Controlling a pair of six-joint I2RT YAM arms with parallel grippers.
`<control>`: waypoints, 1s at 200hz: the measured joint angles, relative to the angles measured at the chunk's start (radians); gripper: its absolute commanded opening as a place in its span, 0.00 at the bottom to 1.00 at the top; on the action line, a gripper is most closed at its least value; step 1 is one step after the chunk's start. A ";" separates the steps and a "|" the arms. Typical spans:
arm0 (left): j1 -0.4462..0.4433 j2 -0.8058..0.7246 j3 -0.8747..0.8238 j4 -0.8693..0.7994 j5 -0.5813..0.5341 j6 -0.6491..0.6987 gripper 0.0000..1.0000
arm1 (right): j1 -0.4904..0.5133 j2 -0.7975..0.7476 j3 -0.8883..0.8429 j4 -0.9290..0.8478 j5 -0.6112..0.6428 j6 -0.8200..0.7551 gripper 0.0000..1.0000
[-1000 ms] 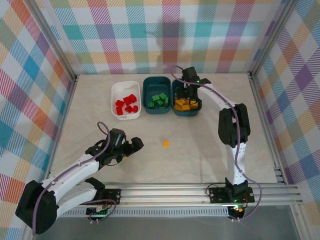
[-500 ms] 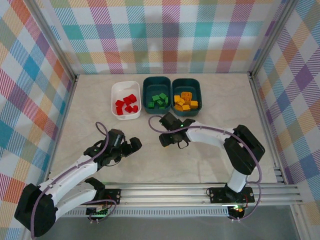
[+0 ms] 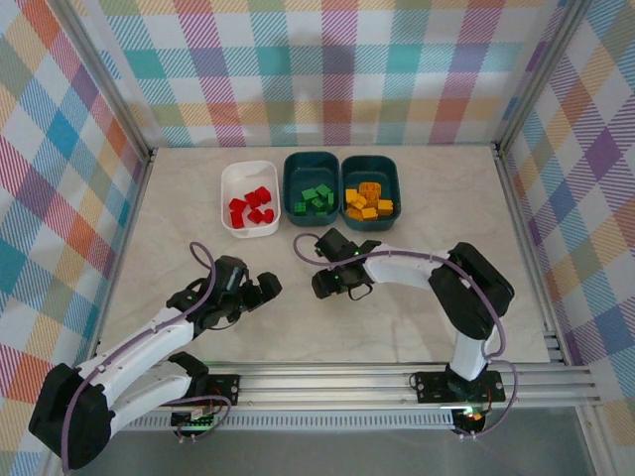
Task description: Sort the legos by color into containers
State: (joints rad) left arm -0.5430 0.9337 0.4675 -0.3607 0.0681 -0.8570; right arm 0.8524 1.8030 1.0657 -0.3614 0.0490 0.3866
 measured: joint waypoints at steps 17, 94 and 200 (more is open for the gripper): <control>0.000 0.000 0.000 0.000 0.000 0.000 1.00 | 0.001 0.003 0.006 0.003 -0.004 0.022 0.58; 0.000 0.000 0.000 0.000 -0.002 0.000 1.00 | 0.035 0.051 0.067 -0.033 0.060 0.055 0.50; 0.000 0.016 0.000 0.000 -0.003 0.001 1.00 | 0.109 0.099 0.123 -0.039 0.178 0.040 0.39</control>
State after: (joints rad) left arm -0.5430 0.9501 0.4675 -0.3603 0.0654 -0.8562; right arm 0.9619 1.9018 1.1885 -0.4000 0.2272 0.4271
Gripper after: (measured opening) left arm 0.999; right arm 0.397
